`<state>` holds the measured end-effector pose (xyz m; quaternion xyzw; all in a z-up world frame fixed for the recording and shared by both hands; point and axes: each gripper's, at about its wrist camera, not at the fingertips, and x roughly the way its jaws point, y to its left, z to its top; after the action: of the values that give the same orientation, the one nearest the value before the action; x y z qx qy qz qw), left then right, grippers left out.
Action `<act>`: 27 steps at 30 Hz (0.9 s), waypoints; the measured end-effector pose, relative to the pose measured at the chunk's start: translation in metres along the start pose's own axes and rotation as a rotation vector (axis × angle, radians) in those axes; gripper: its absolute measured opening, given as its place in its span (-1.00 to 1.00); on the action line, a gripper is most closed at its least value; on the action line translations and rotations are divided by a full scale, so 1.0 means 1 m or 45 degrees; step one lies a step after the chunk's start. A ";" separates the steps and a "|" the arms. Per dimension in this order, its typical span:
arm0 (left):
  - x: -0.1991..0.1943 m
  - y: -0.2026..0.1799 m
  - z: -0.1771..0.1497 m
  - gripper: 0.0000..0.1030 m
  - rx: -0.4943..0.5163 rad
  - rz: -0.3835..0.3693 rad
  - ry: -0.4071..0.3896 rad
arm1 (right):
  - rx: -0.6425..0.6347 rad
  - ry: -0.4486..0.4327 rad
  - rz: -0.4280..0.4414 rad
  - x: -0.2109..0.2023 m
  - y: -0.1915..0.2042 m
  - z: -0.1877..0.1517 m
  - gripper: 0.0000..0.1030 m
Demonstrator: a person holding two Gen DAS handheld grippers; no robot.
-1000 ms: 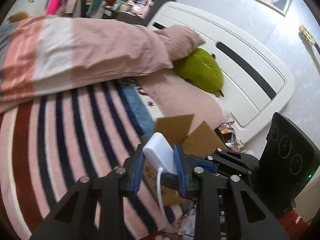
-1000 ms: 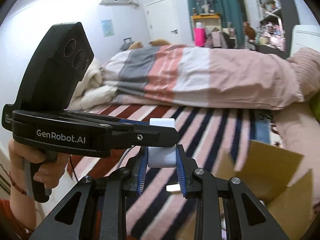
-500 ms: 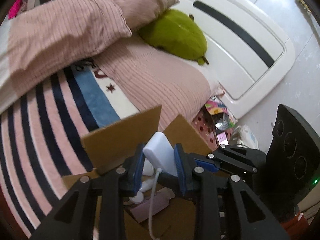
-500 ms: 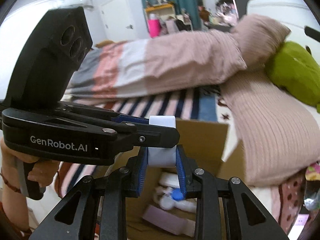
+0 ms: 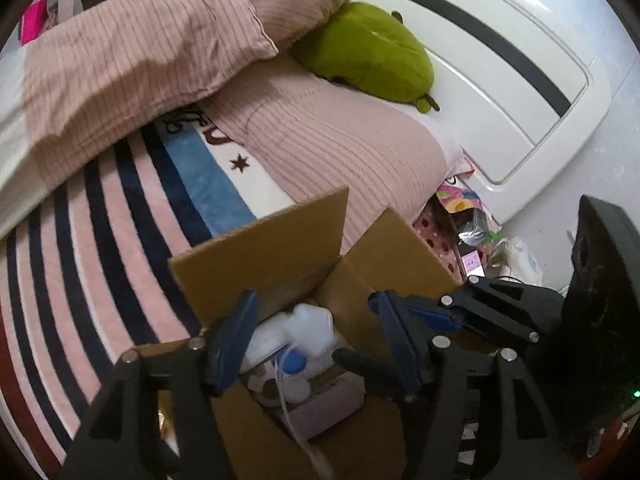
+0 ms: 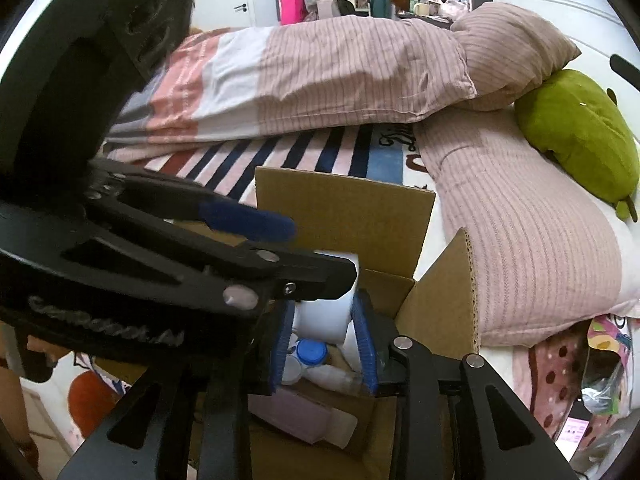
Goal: Organize rigid objects
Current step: 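Lower the charger with its cable into the cardboard box and release, then grasp the gold bar with the right gripper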
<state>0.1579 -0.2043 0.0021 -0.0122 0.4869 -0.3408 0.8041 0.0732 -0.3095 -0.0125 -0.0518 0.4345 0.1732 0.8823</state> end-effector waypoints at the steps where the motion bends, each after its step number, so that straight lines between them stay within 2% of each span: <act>1: -0.004 0.002 -0.001 0.16 -0.005 0.002 -0.011 | -0.002 -0.003 -0.006 -0.001 0.002 0.000 -0.34; 7: -0.044 0.019 -0.018 0.16 -0.029 0.064 -0.079 | -0.036 -0.034 0.007 -0.011 0.020 0.005 -0.33; 11: -0.083 0.044 -0.040 0.16 -0.087 0.106 -0.149 | -0.094 -0.059 0.042 -0.018 0.049 0.013 -0.33; 16: -0.126 0.079 -0.076 0.17 -0.148 0.200 -0.217 | -0.192 -0.094 0.170 -0.022 0.102 0.025 -0.33; 18: -0.141 0.097 -0.096 0.17 -0.188 0.269 -0.244 | -0.234 -0.094 0.223 -0.019 0.125 0.028 -0.33; 21: -0.154 0.123 -0.127 0.18 -0.256 0.356 -0.268 | -0.290 -0.073 0.275 -0.011 0.156 0.029 -0.32; 25: -0.159 0.155 -0.166 0.18 -0.350 0.385 -0.281 | -0.318 0.018 0.367 0.021 0.193 0.022 -0.32; 27: -0.155 0.171 -0.186 0.18 -0.399 0.389 -0.276 | -0.336 0.043 0.340 0.036 0.205 0.015 -0.32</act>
<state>0.0572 0.0715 -0.0359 -0.0995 0.4407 -0.1323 0.8822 0.0331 -0.1044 -0.0194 -0.1121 0.4258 0.3432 0.8297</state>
